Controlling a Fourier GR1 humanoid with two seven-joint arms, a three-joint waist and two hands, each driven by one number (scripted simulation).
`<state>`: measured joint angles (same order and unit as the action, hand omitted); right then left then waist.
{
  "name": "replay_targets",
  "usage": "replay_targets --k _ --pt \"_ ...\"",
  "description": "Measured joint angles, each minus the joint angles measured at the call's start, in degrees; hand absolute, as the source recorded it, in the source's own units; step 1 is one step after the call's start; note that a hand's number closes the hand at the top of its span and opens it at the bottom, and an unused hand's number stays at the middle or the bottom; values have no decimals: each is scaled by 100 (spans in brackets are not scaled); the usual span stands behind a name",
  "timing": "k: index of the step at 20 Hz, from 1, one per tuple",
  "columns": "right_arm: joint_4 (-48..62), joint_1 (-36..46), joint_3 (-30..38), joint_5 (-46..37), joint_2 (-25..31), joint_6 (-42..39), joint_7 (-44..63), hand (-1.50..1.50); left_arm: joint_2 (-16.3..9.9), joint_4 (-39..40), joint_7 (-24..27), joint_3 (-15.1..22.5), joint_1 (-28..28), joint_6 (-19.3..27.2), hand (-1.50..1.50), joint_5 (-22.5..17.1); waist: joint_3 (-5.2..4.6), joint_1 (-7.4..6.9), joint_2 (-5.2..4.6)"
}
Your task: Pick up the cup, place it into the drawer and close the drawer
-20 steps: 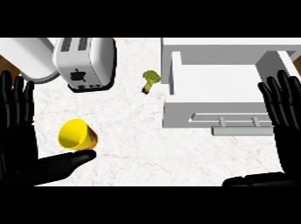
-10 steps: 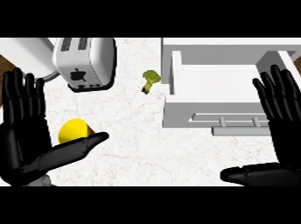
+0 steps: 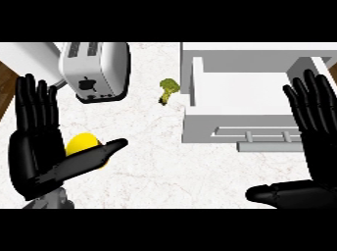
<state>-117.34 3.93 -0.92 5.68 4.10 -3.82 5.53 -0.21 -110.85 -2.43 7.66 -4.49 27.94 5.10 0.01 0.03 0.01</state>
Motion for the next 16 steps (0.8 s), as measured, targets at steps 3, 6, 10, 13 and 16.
replay_targets --k 3,6,10,13,16 --pt "-53 -68 84 55 28 -57 -20 -150 -19 -99 -6 30 173 19 -150 2 -2 -2 3" --pt "-57 28 109 57 44 -60 81 -150 0 28 171 3 337 37 -150 -88 -1 -4 3" --pt "-52 26 133 48 18 -57 46 -150 -38 201 384 -61 566 56 -150 -321 -2 -7 2" --pt "-13 61 190 74 38 -86 48 -150 -71 275 373 -202 638 -25 -150 -403 -2 -8 3" --pt "-121 28 208 115 45 -117 86 -150 -31 406 561 -179 825 23 -150 -442 -1 -8 2"
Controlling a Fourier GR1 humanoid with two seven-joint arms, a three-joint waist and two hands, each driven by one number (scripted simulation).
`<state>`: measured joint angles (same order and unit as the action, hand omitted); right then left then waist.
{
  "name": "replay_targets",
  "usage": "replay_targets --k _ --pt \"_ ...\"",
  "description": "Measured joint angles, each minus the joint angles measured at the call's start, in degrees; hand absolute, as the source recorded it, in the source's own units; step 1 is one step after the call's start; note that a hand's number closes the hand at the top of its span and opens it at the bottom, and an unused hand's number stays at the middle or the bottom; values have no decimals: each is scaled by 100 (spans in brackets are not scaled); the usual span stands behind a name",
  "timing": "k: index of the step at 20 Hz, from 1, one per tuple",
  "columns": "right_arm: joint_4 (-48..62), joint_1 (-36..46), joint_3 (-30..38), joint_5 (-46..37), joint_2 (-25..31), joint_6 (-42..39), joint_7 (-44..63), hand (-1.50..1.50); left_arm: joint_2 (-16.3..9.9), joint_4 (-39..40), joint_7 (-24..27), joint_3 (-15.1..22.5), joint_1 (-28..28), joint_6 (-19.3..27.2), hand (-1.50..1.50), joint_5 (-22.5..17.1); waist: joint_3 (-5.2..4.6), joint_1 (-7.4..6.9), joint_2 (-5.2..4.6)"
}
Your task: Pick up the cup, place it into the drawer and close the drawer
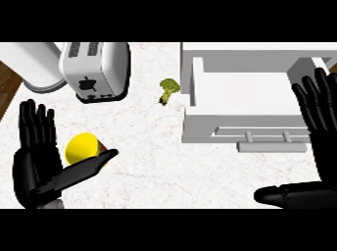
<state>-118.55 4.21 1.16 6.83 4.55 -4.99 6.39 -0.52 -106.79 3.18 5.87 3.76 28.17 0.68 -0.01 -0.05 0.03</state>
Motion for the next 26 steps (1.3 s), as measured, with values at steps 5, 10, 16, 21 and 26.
replay_targets --k 5,10,16,21,26 --pt "19 100 73 61 46 -29 103 -150 -11 593 559 -222 156 -20 -150 -315 -1 0 -2" --pt "-27 138 82 89 58 -53 227 -150 -6 941 1092 -369 438 -237 -150 -542 -1 -3 0" --pt "-73 121 105 129 44 -73 269 -150 -24 1627 1568 -620 449 -556 -150 -823 0 2 -1" --pt "11 123 -10 -24 -29 -47 169 -150 -34 2127 1978 -795 466 -803 -150 -1041 -1 -1 -1" --pt "64 302 172 177 56 -92 317 -150 -21 2681 2436 -904 364 -902 -150 -1209 -1 0 -1"
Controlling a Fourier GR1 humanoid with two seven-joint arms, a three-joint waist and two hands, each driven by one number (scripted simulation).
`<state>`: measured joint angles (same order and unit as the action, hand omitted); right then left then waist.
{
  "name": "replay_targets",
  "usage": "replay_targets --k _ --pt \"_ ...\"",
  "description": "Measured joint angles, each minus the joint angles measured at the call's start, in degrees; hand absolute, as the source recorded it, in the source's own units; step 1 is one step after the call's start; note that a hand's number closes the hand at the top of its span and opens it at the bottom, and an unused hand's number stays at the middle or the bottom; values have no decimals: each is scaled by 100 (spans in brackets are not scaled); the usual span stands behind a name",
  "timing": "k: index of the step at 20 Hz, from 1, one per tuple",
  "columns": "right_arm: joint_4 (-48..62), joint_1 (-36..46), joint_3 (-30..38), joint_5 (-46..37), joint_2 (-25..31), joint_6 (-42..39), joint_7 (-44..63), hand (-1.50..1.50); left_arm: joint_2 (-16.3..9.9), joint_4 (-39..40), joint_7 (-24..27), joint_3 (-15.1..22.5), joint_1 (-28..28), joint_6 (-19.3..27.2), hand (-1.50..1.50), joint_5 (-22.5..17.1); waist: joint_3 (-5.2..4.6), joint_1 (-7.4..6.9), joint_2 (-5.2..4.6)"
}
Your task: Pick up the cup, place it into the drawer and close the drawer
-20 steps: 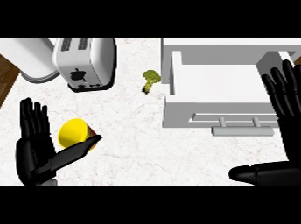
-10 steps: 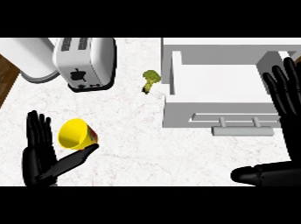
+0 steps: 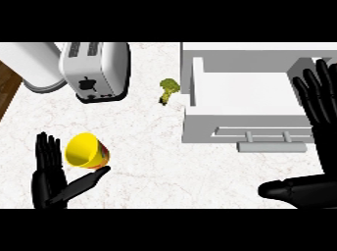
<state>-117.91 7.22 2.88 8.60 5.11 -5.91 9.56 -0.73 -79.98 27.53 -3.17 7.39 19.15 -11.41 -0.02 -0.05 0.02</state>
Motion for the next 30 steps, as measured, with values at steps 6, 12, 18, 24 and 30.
replay_targets --k 6,12,18,24,30 --pt "-64 -138 8 4 9 -72 -58 -150 9 848 702 -341 -214 -229 -150 -247 0 8 -1" --pt "47 4 -14 -33 -16 -34 -1 -150 -71 1725 1114 -590 -612 -384 -150 -331 0 8 -2" --pt "-91 -111 -86 -70 -79 -26 -15 -150 -124 2164 1327 -663 -763 -545 -150 -376 1 8 0" --pt "-203 -150 -192 -150 -134 12 62 -150 -218 2803 1670 -822 -1166 -794 -150 -490 0 11 -2" --pt "-86 -108 -79 -48 -67 -93 15 -150 -183 3170 1836 -883 -1453 -937 -150 -629 2 12 -2"
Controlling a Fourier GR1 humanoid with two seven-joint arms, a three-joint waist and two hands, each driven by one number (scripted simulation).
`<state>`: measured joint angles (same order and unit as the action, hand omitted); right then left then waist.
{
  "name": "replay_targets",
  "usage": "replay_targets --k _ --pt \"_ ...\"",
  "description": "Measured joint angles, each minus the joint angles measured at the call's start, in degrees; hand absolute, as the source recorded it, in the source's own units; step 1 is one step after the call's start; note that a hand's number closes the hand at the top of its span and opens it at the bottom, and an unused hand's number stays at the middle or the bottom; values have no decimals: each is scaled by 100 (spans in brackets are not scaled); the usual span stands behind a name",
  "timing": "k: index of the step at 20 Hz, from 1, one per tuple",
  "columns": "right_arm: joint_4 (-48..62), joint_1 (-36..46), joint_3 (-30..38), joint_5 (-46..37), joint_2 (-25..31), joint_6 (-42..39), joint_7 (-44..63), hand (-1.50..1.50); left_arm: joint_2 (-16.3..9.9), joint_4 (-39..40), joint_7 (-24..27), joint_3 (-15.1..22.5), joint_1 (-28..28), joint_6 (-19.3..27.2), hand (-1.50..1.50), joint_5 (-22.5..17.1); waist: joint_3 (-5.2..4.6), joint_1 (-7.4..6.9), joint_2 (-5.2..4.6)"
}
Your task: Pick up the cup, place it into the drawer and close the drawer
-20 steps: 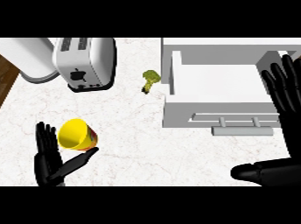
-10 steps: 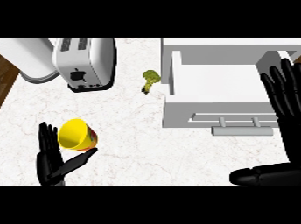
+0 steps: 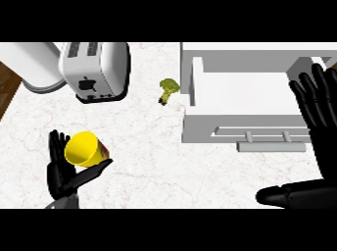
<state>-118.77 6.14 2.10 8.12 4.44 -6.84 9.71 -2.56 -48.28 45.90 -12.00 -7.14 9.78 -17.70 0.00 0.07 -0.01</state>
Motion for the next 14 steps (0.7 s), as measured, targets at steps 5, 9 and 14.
replay_targets --k 5,9,14 --pt "-95 6 -46 -70 -28 61 73 -150 -36 609 253 -147 -353 -287 -150 -169 -1 8 -1" --pt "-115 -136 -42 -38 -29 -5 6 -150 -28 844 353 -160 -495 -672 -150 -300 -2 12 -1" --pt "-127 -26 64 77 34 -8 151 -150 -184 1268 571 -224 -658 -1349 150 -442 -3 13 -3"
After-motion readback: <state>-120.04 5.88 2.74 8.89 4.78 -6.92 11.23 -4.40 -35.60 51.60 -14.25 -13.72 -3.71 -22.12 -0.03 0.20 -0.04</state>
